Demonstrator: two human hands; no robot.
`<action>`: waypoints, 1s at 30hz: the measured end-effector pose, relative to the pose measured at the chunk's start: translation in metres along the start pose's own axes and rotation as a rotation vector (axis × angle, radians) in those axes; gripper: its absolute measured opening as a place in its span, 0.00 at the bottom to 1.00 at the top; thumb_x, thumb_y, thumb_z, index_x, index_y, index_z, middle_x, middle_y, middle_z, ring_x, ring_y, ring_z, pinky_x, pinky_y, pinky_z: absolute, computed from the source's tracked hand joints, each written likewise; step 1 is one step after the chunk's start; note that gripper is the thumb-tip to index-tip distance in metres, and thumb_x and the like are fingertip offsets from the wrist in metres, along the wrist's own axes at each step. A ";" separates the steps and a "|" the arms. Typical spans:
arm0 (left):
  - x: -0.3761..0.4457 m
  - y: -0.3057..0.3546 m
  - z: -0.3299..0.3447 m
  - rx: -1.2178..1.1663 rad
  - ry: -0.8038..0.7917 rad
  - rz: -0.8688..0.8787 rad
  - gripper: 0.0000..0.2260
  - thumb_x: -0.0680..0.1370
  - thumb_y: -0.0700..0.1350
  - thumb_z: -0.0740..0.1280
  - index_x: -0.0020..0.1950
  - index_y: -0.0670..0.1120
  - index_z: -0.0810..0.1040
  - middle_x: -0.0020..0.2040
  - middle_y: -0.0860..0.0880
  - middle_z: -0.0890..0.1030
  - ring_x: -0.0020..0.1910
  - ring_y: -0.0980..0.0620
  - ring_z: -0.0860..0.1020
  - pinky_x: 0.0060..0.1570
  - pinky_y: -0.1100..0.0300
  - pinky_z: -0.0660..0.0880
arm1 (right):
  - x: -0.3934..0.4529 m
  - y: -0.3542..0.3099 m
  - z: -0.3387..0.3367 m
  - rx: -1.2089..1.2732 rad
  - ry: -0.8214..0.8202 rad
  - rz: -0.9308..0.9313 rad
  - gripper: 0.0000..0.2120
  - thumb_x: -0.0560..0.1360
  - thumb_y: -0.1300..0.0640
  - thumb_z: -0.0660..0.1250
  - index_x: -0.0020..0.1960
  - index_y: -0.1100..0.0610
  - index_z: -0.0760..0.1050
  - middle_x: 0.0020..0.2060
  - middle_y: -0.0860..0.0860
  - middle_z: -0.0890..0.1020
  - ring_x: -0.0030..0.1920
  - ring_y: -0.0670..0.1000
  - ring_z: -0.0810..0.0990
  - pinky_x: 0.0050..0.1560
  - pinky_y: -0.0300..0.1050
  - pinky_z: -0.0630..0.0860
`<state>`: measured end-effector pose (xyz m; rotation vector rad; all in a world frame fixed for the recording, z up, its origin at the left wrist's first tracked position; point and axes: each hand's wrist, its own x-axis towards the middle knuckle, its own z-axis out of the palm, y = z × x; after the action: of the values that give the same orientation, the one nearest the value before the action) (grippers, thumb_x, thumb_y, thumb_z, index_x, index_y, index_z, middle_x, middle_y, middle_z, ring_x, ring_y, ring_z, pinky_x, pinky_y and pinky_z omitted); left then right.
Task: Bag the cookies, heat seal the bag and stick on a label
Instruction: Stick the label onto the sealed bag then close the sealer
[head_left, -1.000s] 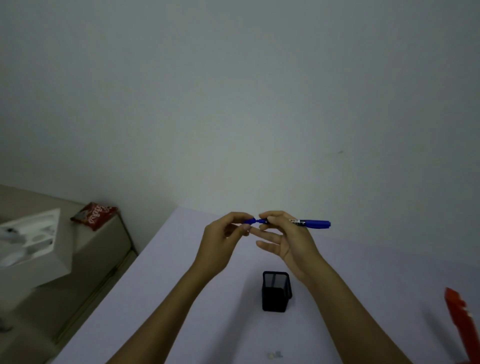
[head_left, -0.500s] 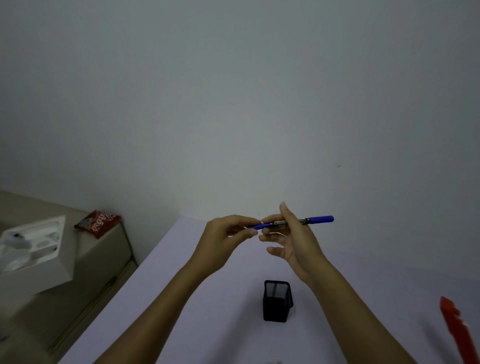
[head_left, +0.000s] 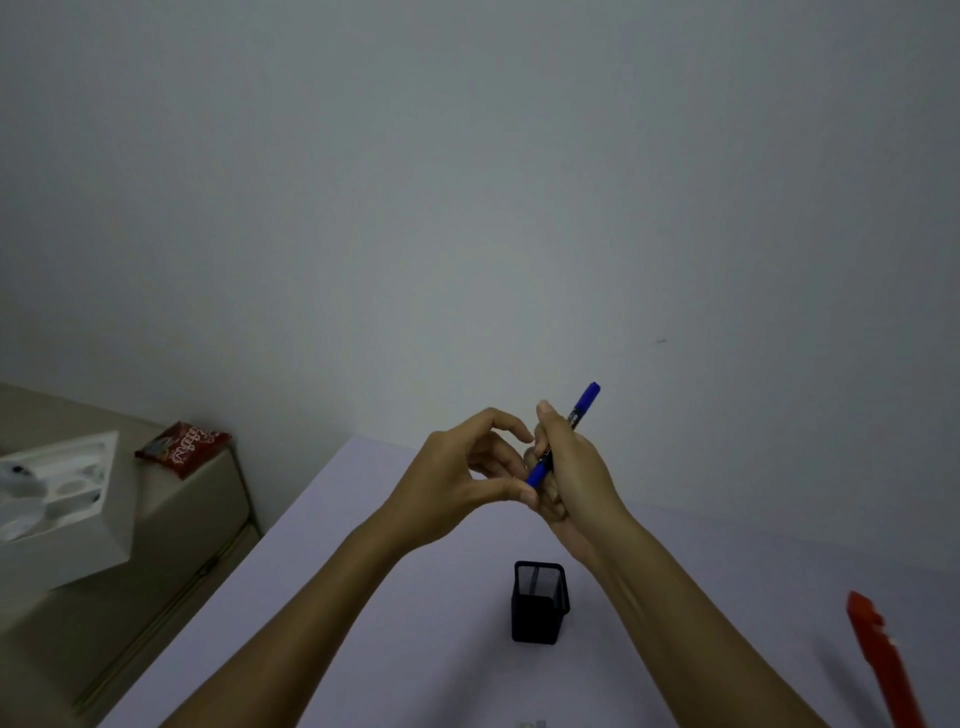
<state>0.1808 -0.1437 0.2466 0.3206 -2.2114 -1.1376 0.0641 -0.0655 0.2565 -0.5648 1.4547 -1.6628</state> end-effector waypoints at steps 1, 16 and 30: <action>-0.001 0.000 0.001 -0.003 0.001 0.000 0.19 0.69 0.43 0.76 0.53 0.56 0.72 0.39 0.55 0.83 0.40 0.60 0.83 0.47 0.70 0.77 | -0.002 0.002 0.000 0.037 0.000 0.011 0.20 0.80 0.46 0.58 0.33 0.56 0.65 0.20 0.48 0.65 0.16 0.44 0.63 0.17 0.36 0.64; -0.015 -0.043 0.003 0.054 0.105 -0.173 0.15 0.76 0.42 0.69 0.61 0.53 0.74 0.47 0.55 0.85 0.43 0.57 0.83 0.51 0.63 0.80 | 0.019 0.021 -0.044 0.018 -0.028 -0.025 0.10 0.74 0.54 0.70 0.39 0.56 0.71 0.24 0.49 0.70 0.22 0.45 0.64 0.21 0.36 0.62; -0.076 -0.200 0.070 0.217 -0.070 -0.668 0.11 0.77 0.45 0.69 0.57 0.45 0.78 0.54 0.48 0.81 0.45 0.54 0.77 0.44 0.66 0.71 | 0.076 0.177 -0.120 -0.396 0.234 0.311 0.08 0.78 0.58 0.64 0.53 0.60 0.78 0.40 0.56 0.82 0.33 0.52 0.79 0.29 0.40 0.77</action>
<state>0.1832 -0.1825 0.0250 1.1952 -2.3599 -1.2391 -0.0194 -0.0541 0.0461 -0.3368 1.9542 -1.2332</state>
